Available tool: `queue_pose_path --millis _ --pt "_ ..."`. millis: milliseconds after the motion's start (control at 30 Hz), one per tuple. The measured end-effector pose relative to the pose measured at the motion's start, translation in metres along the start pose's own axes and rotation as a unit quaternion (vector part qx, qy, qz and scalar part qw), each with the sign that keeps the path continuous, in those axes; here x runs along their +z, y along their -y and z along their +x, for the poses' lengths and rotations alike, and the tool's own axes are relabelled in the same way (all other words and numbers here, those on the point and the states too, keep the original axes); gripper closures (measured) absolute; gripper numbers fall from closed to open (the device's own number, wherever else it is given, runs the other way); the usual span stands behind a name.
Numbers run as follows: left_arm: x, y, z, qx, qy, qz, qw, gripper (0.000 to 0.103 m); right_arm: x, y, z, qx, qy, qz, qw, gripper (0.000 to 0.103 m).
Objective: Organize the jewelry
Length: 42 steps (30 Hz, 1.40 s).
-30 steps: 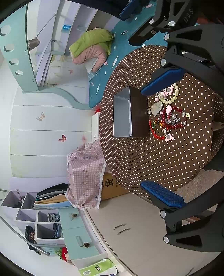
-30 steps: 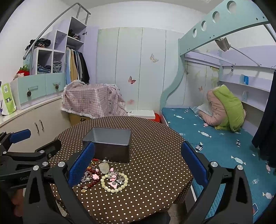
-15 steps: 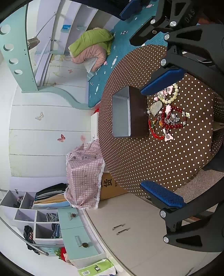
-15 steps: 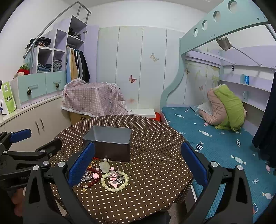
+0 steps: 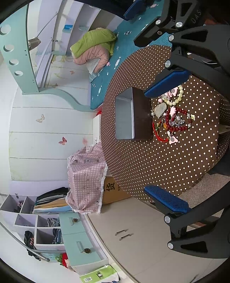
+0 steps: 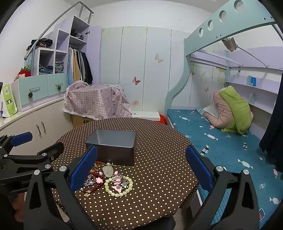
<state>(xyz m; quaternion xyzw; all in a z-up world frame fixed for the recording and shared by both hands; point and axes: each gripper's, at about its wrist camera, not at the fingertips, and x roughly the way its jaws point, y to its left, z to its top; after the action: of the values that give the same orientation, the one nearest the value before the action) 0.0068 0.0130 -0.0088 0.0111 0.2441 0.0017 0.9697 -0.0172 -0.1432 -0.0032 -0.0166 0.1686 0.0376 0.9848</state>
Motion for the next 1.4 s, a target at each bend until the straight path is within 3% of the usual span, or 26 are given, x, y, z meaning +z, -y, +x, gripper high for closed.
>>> queue_pose_path --millis 667,1000,1400 --pt "-0.004 -0.002 0.013 0.001 -0.022 0.000 0.9998 0.005 0.001 -0.001 0.008 0.002 -0.016 -0.002 1.000 0.007" --pt "-0.023 -0.007 0.060 0.009 -0.099 -0.001 0.9950 0.005 -0.018 0.004 0.044 -0.032 -0.073 -0.008 0.997 0.007" --pt "-0.063 -0.017 0.116 0.002 -0.203 0.005 0.9791 0.005 -0.059 0.011 0.099 -0.073 -0.180 -0.021 0.981 0.007"
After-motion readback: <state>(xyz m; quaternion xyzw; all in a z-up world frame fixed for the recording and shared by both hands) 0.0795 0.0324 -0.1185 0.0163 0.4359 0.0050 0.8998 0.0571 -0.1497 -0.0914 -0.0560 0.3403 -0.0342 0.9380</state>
